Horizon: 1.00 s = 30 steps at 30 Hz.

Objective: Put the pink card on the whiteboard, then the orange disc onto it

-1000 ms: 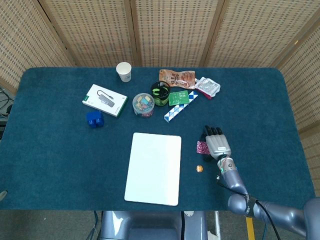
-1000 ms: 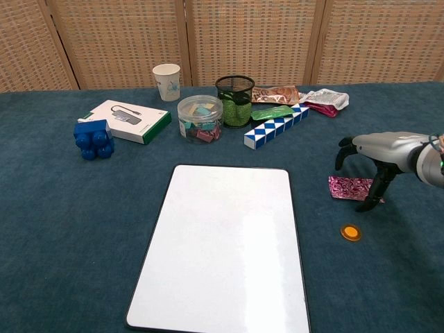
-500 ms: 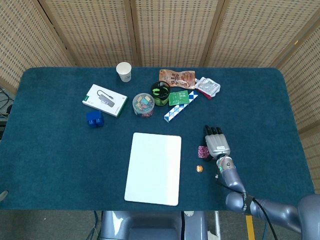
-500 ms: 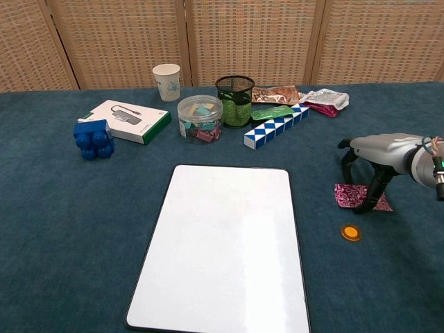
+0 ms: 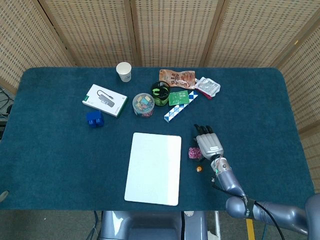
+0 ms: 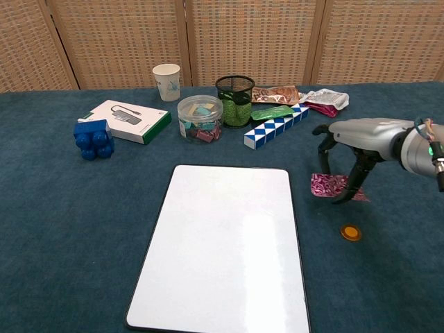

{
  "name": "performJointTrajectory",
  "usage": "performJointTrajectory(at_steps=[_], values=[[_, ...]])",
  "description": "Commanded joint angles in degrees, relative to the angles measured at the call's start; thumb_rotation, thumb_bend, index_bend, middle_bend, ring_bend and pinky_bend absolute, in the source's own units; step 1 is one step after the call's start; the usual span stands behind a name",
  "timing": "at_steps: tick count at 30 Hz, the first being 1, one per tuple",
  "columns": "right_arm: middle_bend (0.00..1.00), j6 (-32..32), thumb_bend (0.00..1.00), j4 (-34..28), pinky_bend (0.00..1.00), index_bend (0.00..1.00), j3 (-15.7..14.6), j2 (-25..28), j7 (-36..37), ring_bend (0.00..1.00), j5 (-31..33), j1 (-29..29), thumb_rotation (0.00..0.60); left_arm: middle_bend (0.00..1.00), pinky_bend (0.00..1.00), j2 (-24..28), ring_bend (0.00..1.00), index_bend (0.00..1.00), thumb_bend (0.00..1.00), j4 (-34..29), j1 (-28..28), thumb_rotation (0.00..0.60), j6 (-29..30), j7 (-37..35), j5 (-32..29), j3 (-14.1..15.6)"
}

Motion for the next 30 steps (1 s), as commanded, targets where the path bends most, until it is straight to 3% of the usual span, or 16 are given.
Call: performJointTrajectory(at_steps=[1,6,14,15,18,19,25,30], values=[[0.0,2.1,0.16,-6.3,0.0,0.51,1.8,1.1,-2.6,0.0,0.5,2.2,0.6,0.0,0.0,0.0,0.0,0.0,0.0,0.0,0.0,0.6,0.0,-0.1,-0.1,0.0],[0.0,5.3,0.16,-11.2,0.0,0.51,2.1,-1.7,-7.8,0.0,3.4,5.3,0.6,0.0,0.0,0.1,0.0,0.0,0.0,0.1,0.0,0.6,-0.1,-0.4,-0.2,0.0],[0.0,9.6,0.15,-11.9,0.0,0.51,1.9,-9.7,-13.8,0.0,6.2,9.8,0.6,0.0,0.0,0.3,0.0,0.0,0.0,0.3,-0.1,0.6,-0.4,-1.3,-0.2,0.0],[0.0,9.9,0.12,-11.6,0.0,0.47,1.8,-10.5,-14.2,0.0,6.2,10.2,0.6,0.0,0.0,0.4,0.0,0.0,0.0,0.4,-0.1,0.6,-0.5,-1.5,-0.2,0.0],[0.0,10.6,0.01,-11.0,0.0,0.1,1.5,-12.4,-14.6,0.0,7.0,10.9,0.6,0.0,0.0,0.5,0.0,0.0,0.0,0.5,-0.1,0.6,-0.5,-1.8,-0.2,0.0],[0.0,10.8,0.0,-11.3,0.0,0.03,1.8,-12.9,-14.3,0.0,7.8,10.9,0.6,0.0,0.0,0.5,0.0,0.0,0.0,0.5,-0.1,0.6,-0.5,-1.9,-0.3,-0.1],[0.0,12.2,0.0,-12.6,0.0,0.0,2.9,-12.5,-12.9,0.0,8.4,10.8,0.6,0.0,0.0,0.5,0.0,0.0,0.0,0.7,-0.2,0.6,-0.8,-2.1,-0.3,0.0],[0.0,13.0,0.0,-15.0,0.0,0.0,2.2,-8.9,-12.4,0.0,7.0,10.0,0.6,0.0,0.0,0.5,0.0,0.0,0.0,0.7,-0.2,0.6,-0.8,-2.1,-0.3,0.0]])
